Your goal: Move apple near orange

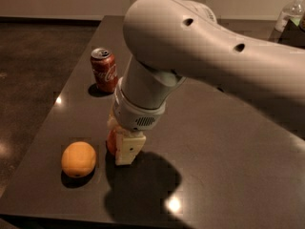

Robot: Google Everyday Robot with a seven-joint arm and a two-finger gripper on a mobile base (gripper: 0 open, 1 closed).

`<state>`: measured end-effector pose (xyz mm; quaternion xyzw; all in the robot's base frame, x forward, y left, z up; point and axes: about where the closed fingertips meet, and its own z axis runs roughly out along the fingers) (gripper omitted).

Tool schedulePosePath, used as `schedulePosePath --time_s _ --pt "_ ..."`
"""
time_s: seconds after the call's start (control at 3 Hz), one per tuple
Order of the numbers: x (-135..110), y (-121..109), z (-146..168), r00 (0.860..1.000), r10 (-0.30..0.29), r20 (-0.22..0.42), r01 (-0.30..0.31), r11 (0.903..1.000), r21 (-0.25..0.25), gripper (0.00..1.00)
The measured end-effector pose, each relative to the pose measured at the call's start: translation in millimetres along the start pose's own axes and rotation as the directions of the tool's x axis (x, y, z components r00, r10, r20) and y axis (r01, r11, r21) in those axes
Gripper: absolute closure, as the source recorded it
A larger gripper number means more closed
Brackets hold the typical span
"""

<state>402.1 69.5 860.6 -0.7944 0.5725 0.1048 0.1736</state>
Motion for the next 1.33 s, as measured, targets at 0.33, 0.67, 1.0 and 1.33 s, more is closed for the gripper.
schedulePosePath --time_s 0.33,0.67,1.0,1.33 --pt "0.8 -1.4 1.9 1.000 0.019 0.010 -0.019 0.9998 -0.006 0.41" --pt "0.0 -1.3 1.5 1.000 0.022 0.012 -0.022 0.9997 -0.006 0.18" --pt "-1.3 -0.9 0.8 1.000 0.019 0.011 -0.019 0.9998 -0.004 0.00" --pt "-1.4 -0.8 0.7 1.000 0.019 0.011 -0.019 0.9998 -0.004 0.00"
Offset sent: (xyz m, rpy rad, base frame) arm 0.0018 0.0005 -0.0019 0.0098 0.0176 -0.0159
